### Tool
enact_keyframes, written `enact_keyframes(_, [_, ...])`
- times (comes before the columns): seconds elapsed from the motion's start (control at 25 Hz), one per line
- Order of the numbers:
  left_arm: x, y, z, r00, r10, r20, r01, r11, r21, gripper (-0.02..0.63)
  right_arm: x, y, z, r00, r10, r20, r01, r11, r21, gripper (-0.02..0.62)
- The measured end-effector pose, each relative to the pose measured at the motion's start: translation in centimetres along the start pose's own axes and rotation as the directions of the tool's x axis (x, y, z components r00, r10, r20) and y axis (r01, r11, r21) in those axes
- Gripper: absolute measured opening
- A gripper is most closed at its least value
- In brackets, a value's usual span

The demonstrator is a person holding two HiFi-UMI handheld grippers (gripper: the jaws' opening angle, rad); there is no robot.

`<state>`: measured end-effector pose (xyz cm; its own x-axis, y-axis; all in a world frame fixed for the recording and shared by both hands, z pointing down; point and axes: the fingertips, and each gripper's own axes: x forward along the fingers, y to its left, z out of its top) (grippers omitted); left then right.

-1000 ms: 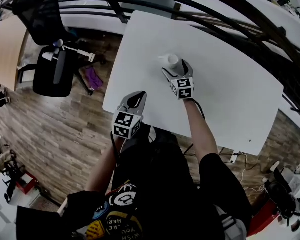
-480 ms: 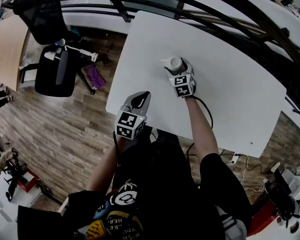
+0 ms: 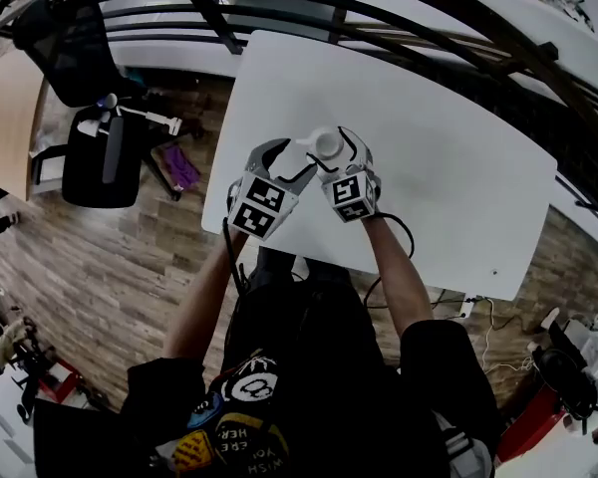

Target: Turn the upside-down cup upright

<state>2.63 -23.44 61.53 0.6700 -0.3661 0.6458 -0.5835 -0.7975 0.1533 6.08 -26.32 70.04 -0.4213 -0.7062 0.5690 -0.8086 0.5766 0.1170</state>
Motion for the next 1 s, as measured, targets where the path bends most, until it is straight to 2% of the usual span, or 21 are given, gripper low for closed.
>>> enact_keyframes(0.12, [2.0,-2.1,1.8,0.998,-0.021,-0.061,0.028,0.992,0.125,0.359,-2.9,0.9,1.8,1.000,-0.001,-0.015,0.000,0.997,-0.079,0.388])
enact_keyframes(0.24, [3.4,-4.3,1.9,0.989,-0.039,-0.145,0.069,0.976,0.208,0.375,-4.3,1.3,2.2,0.999,-0.024,-0.045,0.014,0.980,-0.199,0.388])
enact_keyframes(0.32, [3.6,-5.2,2.0,0.983,-0.056,-0.173,0.094,0.972,0.217,0.374,-5.2,0.9,2.0,0.994,-0.066,-0.083,0.042,0.961,-0.272,0.388])
enact_keyframes(0.56, [3.3,-7.2,2.5,0.962,-0.189,-0.199,0.209,0.974,0.084,0.353,-7.6,0.4,2.1,0.982,-0.092,-0.164,0.015,0.907,-0.420,0.388])
enact_keyframes(0.72, [2.8,-7.9,3.1,0.956,-0.259,-0.135,0.263,0.965,0.005,0.351,-8.8,0.3,2.1,0.982,-0.065,-0.178,-0.024,0.890,-0.455,0.390])
enact_keyframes(0.88, [2.1,-8.2,3.2,0.925,-0.375,-0.062,0.363,0.920,-0.149,0.350,-9.8,1.1,2.3,0.986,0.061,-0.153,-0.127,0.876,-0.465,0.391])
enact_keyframes(0.96, [1.7,-7.9,3.2,0.908,-0.418,-0.002,0.405,0.881,-0.244,0.350,-10.4,1.4,2.8,0.986,0.120,-0.114,-0.159,0.876,-0.456,0.390])
enact_keyframes(1.0, [1.4,-7.5,3.3,0.899,-0.437,0.036,0.427,0.853,-0.300,0.350,-10.8,1.4,3.1,0.986,0.141,-0.089,-0.166,0.882,-0.442,0.384])
